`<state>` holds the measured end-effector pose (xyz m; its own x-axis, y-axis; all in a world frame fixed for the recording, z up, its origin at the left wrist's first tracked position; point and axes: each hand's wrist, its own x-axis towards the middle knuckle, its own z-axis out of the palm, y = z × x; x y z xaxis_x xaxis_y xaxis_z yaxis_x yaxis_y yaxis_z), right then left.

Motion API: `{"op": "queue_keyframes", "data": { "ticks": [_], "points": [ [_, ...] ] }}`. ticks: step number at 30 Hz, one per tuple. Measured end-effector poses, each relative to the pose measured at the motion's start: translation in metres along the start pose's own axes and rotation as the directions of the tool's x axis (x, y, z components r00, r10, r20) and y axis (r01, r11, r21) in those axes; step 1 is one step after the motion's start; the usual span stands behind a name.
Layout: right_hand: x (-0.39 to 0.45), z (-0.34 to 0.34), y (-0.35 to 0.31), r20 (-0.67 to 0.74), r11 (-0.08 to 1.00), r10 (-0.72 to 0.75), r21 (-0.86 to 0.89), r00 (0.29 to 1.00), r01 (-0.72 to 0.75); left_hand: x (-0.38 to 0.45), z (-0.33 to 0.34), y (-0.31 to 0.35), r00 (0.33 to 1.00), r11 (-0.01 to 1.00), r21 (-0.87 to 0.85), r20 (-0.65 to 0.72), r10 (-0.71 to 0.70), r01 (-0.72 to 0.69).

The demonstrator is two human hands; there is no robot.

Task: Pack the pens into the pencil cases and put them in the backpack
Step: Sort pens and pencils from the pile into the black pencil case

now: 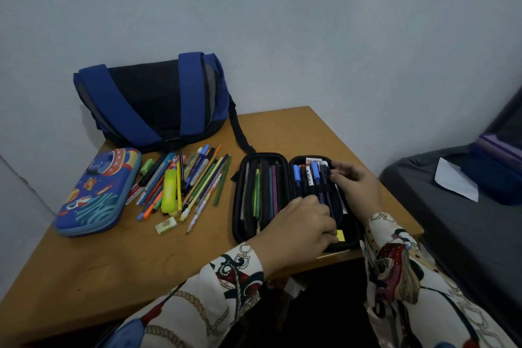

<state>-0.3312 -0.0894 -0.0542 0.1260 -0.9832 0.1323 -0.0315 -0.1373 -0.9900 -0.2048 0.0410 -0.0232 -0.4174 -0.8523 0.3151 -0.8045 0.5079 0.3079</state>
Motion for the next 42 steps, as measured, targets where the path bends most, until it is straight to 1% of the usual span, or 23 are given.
{"op": "queue_keyframes", "data": {
  "ticks": [3, 4, 7, 8, 9, 10, 11, 12, 13, 15, 16, 18, 19, 21, 22, 25, 28, 32, 35, 37, 39, 40, 42],
  "points": [
    [-0.001, -0.001, 0.000, -0.004, 1.000, 0.000, -0.004, 1.000, 0.000, -0.003, 0.002, -0.003, 0.999, 0.999, 0.025, -0.028, 0.044, -0.043],
    [-0.001, -0.001, 0.000, -0.002, 1.000, 0.000, -0.006, 1.000, 0.000, -0.005, 0.003, -0.004, 0.997, 0.997, 0.060, -0.050, 0.061, -0.058],
    [-0.001, -0.001, -0.001, -0.003, 1.000, 0.008, -0.007, 1.000, -0.008, -0.008, 0.007, -0.003, 0.988, 0.964, 0.253, -0.110, 0.110, -0.079],
    [-0.001, -0.001, 0.000, -0.002, 1.000, 0.012, -0.009, 1.000, -0.012, -0.009, 0.006, -0.003, 0.987, 0.960, 0.273, -0.125, 0.105, -0.067],
    [-0.001, -0.001, 0.000, 0.003, 1.000, 0.016, -0.007, 1.000, -0.016, -0.011, 0.002, -0.003, 0.987, 0.970, 0.241, -0.144, 0.070, -0.034],
    [-0.001, -0.001, 0.000, 0.007, 1.000, 0.019, -0.005, 1.000, -0.019, -0.012, -0.004, -0.006, 0.987, 0.987, 0.157, -0.163, -0.008, 0.034],
    [0.000, -0.001, 0.000, 0.006, 1.000, 0.024, -0.002, 1.000, -0.024, -0.014, -0.010, -0.011, 0.975, 0.989, 0.056, -0.184, -0.121, 0.134],
    [0.000, -0.001, 0.001, 0.004, 1.000, 0.028, -0.003, 1.000, -0.028, -0.015, -0.017, -0.018, 0.943, 0.969, -0.027, -0.227, -0.244, 0.244],
    [0.000, -0.001, 0.002, -0.001, 0.999, 0.036, -0.003, 0.999, -0.036, -0.017, -0.022, -0.028, 0.890, 0.936, -0.082, -0.290, -0.351, 0.342],
    [0.000, -0.002, 0.001, -0.014, 0.998, 0.067, 0.003, 0.998, -0.067, -0.022, -0.030, -0.049, 0.749, 0.849, -0.166, -0.408, -0.522, 0.501],
    [-0.001, -0.002, -0.001, -0.022, 0.996, 0.086, 0.012, 0.996, -0.085, -0.025, -0.033, -0.058, 0.678, 0.799, -0.192, -0.441, -0.589, 0.570],
    [-0.004, -0.002, -0.005, -0.049, 0.994, 0.108, 0.011, 0.993, -0.108, -0.032, -0.033, -0.071, 0.565, 0.705, -0.181, -0.477, -0.673, 0.686],
    [-0.005, -0.002, -0.006, -0.068, 0.994, 0.110, 0.000, 0.992, -0.110, -0.037, -0.031, -0.075, 0.525, 0.669, -0.176, -0.489, -0.696, 0.722],
    [-0.007, -0.001, -0.009, -0.104, 0.994, 0.101, -0.036, 0.989, -0.105, -0.043, -0.025, -0.080, 0.467, 0.619, -0.213, -0.487, -0.738, 0.756],
    [-0.007, 0.000, -0.010, -0.129, 0.993, 0.091, -0.066, 0.988, -0.100, -0.045, -0.023, -0.080, 0.450, 0.601, -0.239, -0.472, -0.758, 0.763],
    [-0.006, 0.000, -0.010, -0.215, 0.976, 0.070, -0.187, 0.974, -0.112, -0.048, -0.022, -0.076, 0.430, 0.562, -0.296, -0.407, -0.806, 0.772],
    [-0.004, 0.001, -0.010, -0.225, 0.941, 0.065, -0.310, 0.972, -0.135, -0.052, -0.022, -0.076, 0.414, 0.546, -0.399, -0.372, -0.831, 0.737],
    [-0.005, 0.003, -0.012, -0.263, 0.901, 0.050, -0.404, 0.964, -0.157, -0.053, -0.021, -0.080, 0.415, 0.544, -0.511, -0.353, -0.839, 0.666],
    [-0.008, 0.005, -0.017, -0.233, 0.889, 0.048, -0.434, 0.971, -0.148, -0.055, -0.020, -0.080, 0.434, 0.567, -0.545, -0.365, -0.824, 0.617],
    [-0.009, 0.005, -0.020, -0.200, 0.901, 0.073, -0.407, 0.977, -0.151, -0.055, -0.020, -0.081, 0.429, 0.557, -0.599, -0.359, -0.829, 0.575],
    [-0.010, 0.005, -0.024, -0.181, 0.928, 0.109, -0.333, 0.977, -0.166, -0.055, -0.021, -0.083, 0.400, 0.539, -0.658, -0.367, -0.840, 0.526],
    [-0.010, 0.005, -0.025, -0.171, 0.945, 0.127, -0.279, 0.977, -0.172, -0.055, -0.021, -0.085, 0.393, 0.543, -0.675, -0.382, -0.837, 0.500],
    [-0.010, 0.006, -0.030, -0.151, 0.974, 0.162, -0.134, 0.975, -0.183, -0.055, -0.020, -0.088, 0.412, 0.578, -0.680, -0.416, -0.811, 0.451]
  ]
}}
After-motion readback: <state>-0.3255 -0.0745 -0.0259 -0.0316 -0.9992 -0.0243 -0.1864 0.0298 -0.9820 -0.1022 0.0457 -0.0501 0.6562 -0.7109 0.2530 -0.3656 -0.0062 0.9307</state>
